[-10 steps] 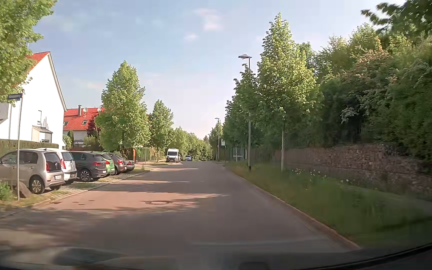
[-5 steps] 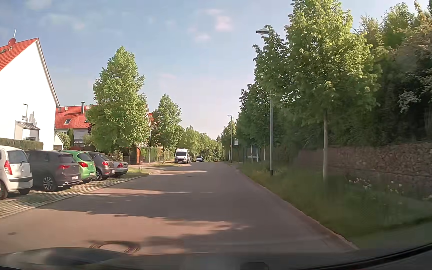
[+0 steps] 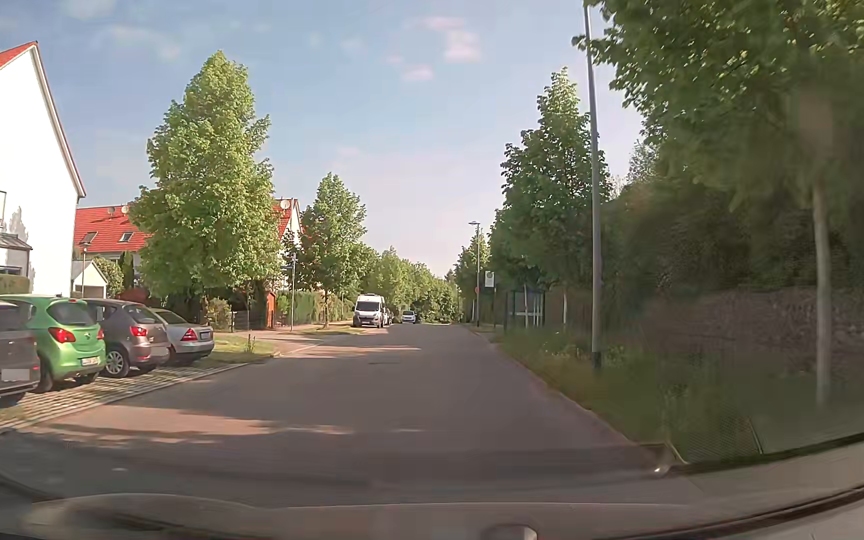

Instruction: Follow the waypoints while adhering to traffic rules and regulations

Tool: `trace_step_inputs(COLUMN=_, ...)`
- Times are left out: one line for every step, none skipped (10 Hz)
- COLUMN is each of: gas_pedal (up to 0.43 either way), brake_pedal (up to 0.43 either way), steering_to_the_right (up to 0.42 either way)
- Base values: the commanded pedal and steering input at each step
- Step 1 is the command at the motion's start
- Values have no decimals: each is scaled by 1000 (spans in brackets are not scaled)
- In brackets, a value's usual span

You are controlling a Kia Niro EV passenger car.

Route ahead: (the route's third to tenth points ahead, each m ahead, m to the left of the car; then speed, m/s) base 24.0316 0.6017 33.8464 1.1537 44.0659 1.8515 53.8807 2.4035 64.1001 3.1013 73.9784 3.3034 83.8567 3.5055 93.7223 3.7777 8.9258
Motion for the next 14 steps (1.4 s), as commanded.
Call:
trace_step_inputs(gas_pedal=0, brake_pedal=0, steering_to_the_right=-11)
trace_step_inputs(gas_pedal=0, brake_pedal=0, steering_to_the_right=-10)
trace_step_inputs(gas_pedal=0, brake_pedal=0, steering_to_the_right=-10)
trace_step_inputs(gas_pedal=8, brake_pedal=0, steering_to_the_right=-10)
trace_step_inputs(gas_pedal=20, brake_pedal=0, steering_to_the_right=-10)
trace_step_inputs(gas_pedal=28, brake_pedal=0, steering_to_the_right=-10)
trace_step_inputs(gas_pedal=28, brake_pedal=0, steering_to_the_right=-10)
trace_step_inputs(gas_pedal=28, brake_pedal=0, steering_to_the_right=-9)
trace_step_inputs(gas_pedal=28, brake_pedal=0, steering_to_the_right=-7)
trace_step_inputs(gas_pedal=28, brake_pedal=0, steering_to_the_right=-5)
trace_step_inputs(gas_pedal=28, brake_pedal=0, steering_to_the_right=-2)
trace_step_inputs(gas_pedal=28, brake_pedal=0, steering_to_the_right=0)
trace_step_inputs(gas_pedal=28, brake_pedal=0, steering_to_the_right=0)
trace_step_inputs(gas_pedal=28, brake_pedal=0, steering_to_the_right=0)
